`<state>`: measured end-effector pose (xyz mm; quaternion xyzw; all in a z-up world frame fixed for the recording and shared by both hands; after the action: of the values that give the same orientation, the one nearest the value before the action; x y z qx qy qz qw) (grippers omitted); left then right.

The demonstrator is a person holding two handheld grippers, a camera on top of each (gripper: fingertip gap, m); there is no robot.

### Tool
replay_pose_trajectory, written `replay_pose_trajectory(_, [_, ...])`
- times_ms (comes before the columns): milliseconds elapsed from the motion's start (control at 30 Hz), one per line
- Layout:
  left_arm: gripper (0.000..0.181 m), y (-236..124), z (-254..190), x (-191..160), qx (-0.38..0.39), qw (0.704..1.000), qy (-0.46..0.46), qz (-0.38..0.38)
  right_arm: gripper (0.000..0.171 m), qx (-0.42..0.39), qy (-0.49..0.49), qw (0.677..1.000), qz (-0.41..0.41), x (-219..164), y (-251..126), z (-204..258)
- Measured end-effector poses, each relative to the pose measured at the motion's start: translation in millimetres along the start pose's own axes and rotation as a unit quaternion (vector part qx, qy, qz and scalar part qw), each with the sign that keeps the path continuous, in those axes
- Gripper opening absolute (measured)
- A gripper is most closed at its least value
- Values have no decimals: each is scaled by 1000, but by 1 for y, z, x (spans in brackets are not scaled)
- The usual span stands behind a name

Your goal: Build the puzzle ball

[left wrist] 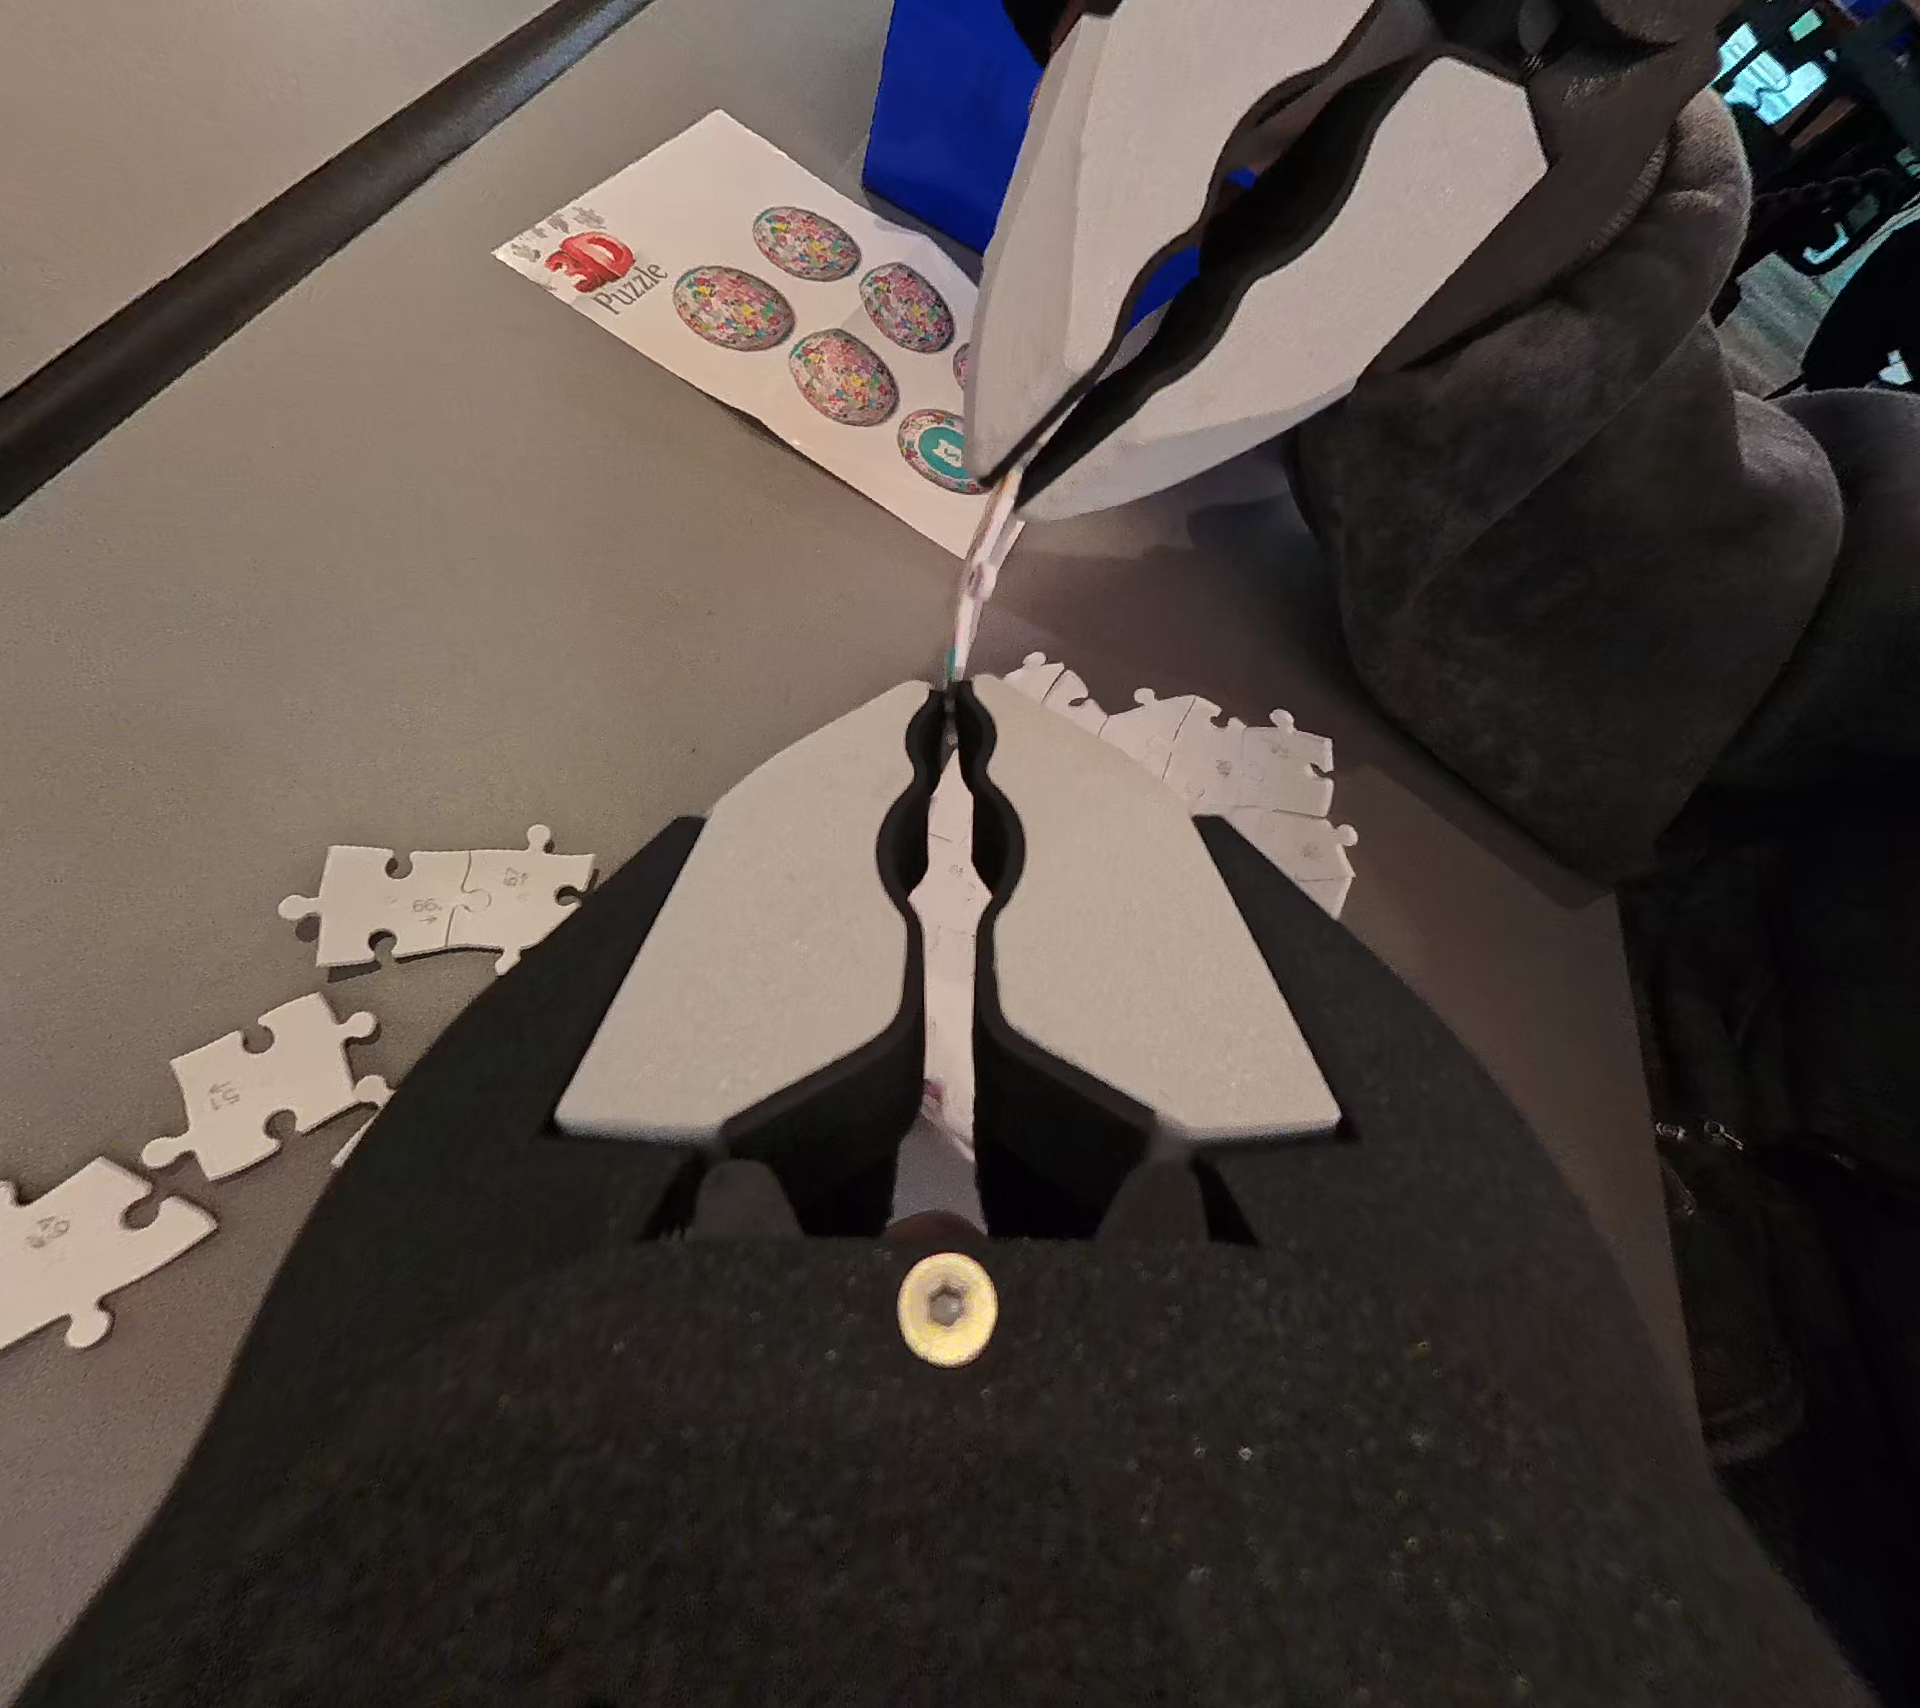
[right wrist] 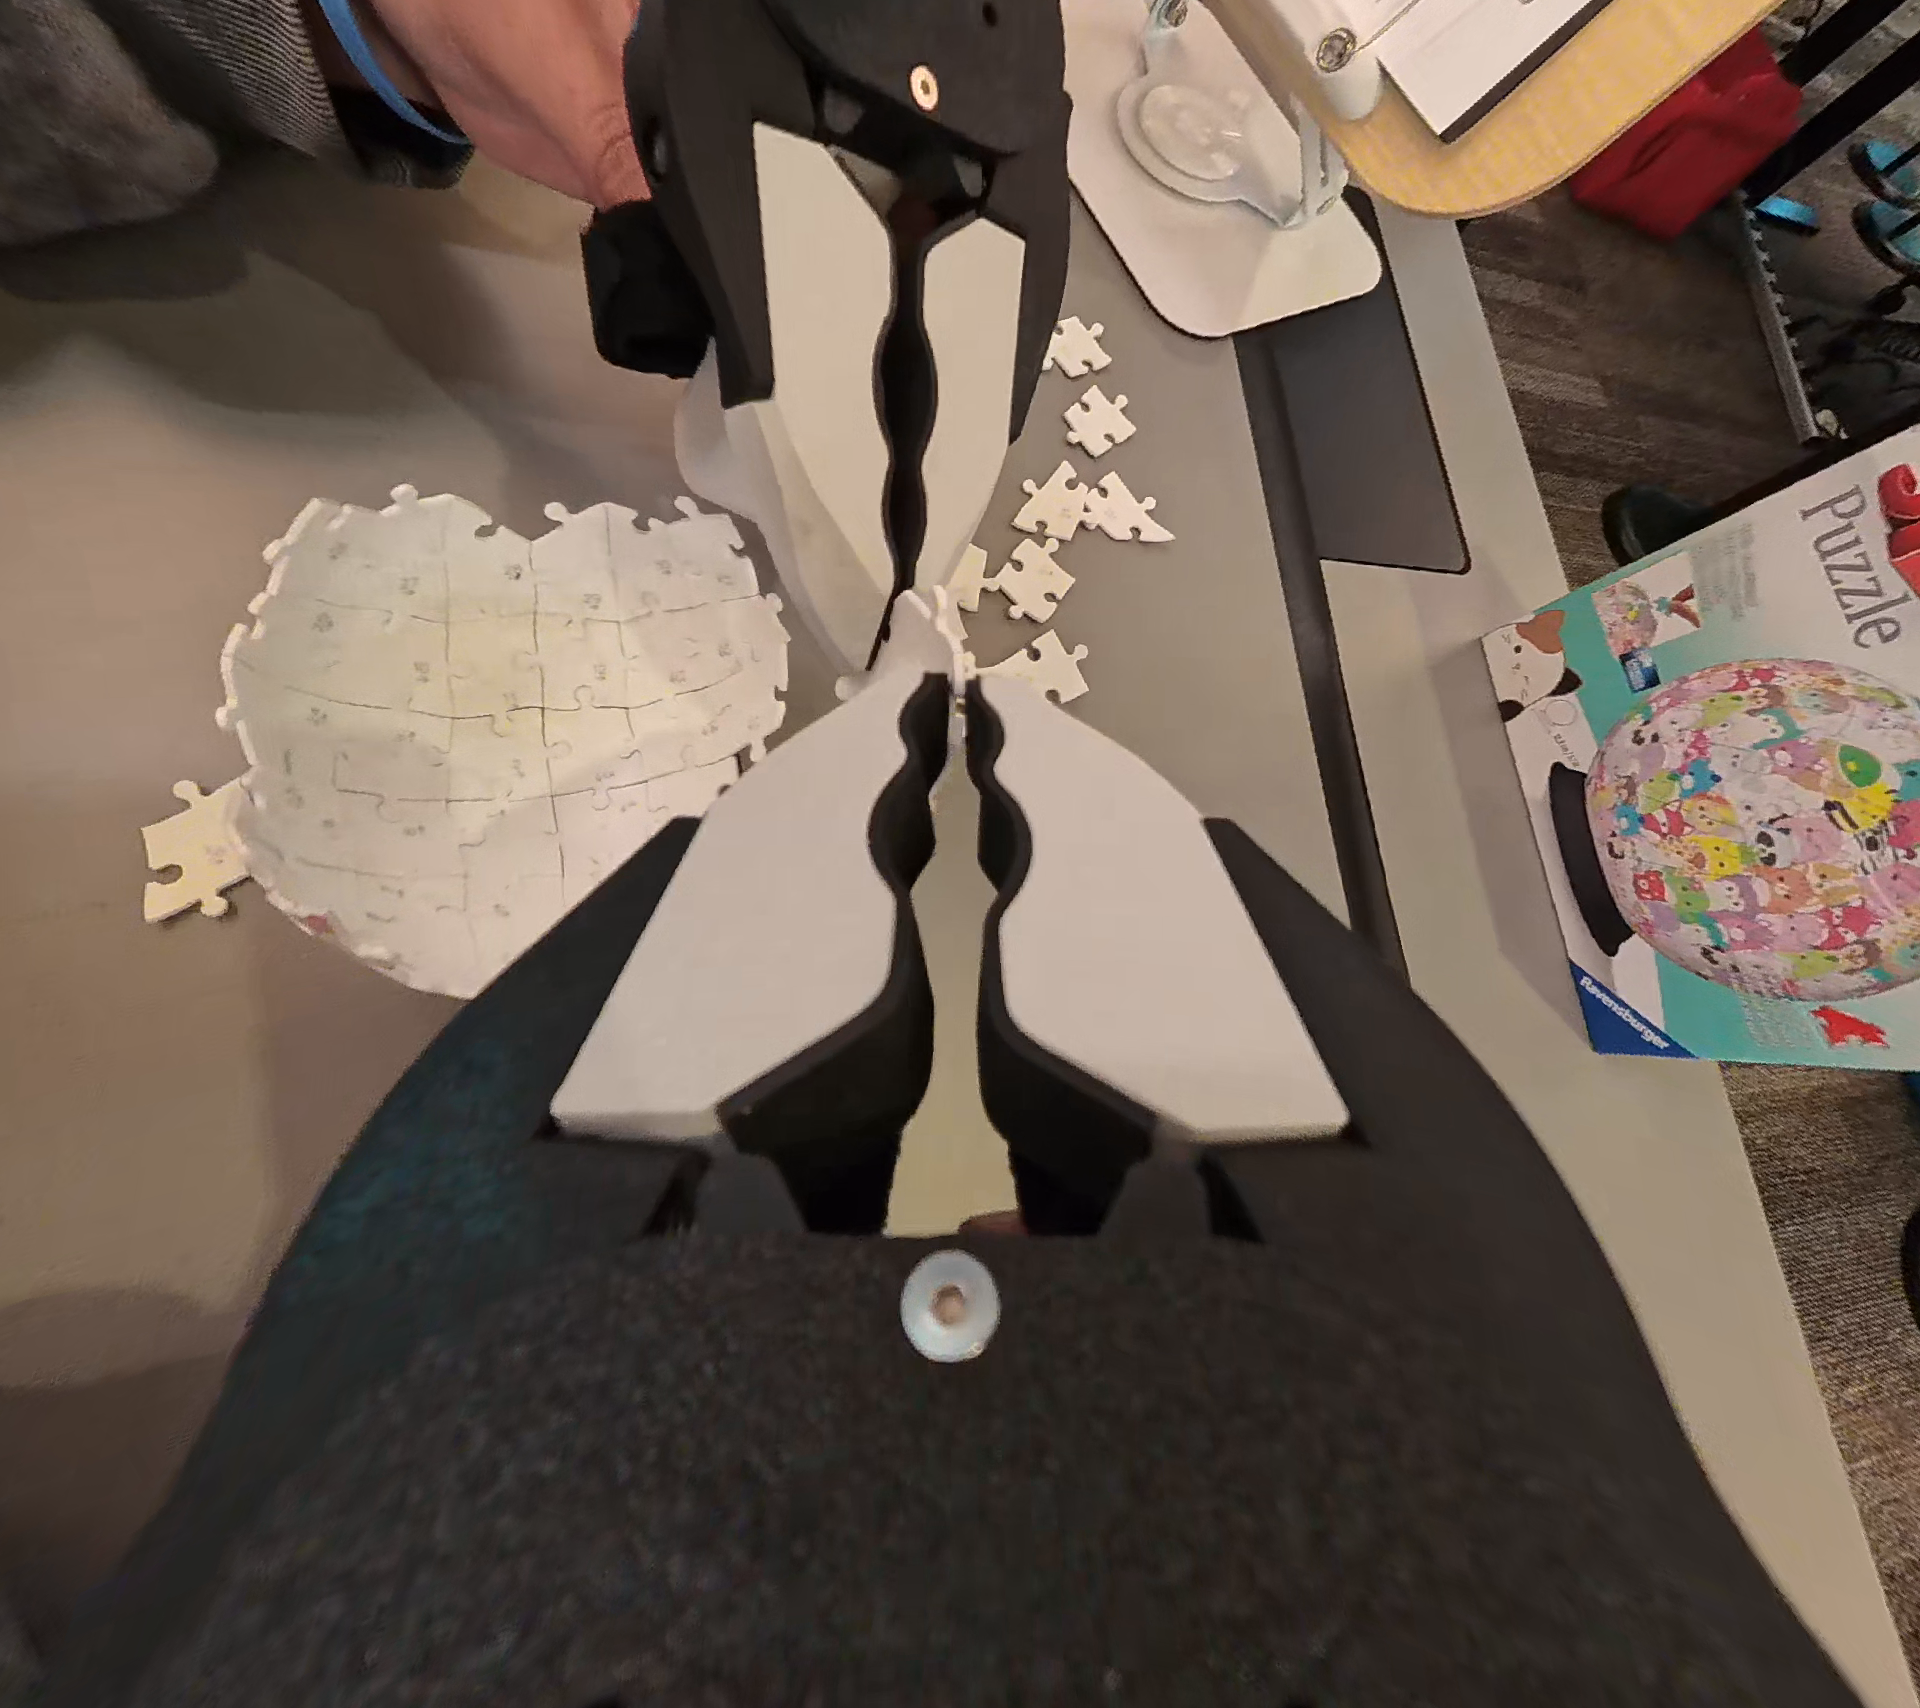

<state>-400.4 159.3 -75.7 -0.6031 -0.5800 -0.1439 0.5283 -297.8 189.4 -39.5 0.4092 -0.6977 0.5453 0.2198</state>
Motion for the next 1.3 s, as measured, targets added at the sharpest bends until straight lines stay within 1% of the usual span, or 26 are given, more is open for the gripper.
replay_pose_trajectory(167, [2,0,1,-1,1,1000,-2,2,2,13,22,1000,-10,1,1,0])
replay_pose_trajectory(433, [2,-1,0,-1,1,1000,2,5,3,15,28,999,-15,0,3,-1])
replay_pose_trajectory(767, [2,2,1,-3,7,1000,3,16,6,7,-1,1000,6,-1,7,4])
replay_pose_trajectory(967, [2,4,0,-5,14,999,12,30,4,13,-3,1000,14,-3,10,6])
replay_pose_trajectory(1133, [2,4,1,-6,15,999,14,26,3,21,6,1000,11,-4,11,5])
replay_pose_trajectory(1200, [9,-1,2,-5,15,1000,21,18,2,25,13,1000,8,-5,11,4])
replay_pose_trajectory(1267, [23,-8,4,-4,19,1000,25,3,2,35,25,999,20,-10,11,4])
replay_pose_trajectory(1300, [26,-13,7,-4,28,999,28,-4,2,50,34,998,27,-12,12,6])
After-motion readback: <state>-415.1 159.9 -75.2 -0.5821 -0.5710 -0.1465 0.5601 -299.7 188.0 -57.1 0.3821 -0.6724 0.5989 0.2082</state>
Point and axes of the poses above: each gripper's, where its closed fingertips meet, y out along the fingers, x out of its top, z = x × y across the jaws, the point moved 6 cm from there along -y, back along the fingers, and after that the axes turned 3 degrees about -x, right-handed, at the moved point
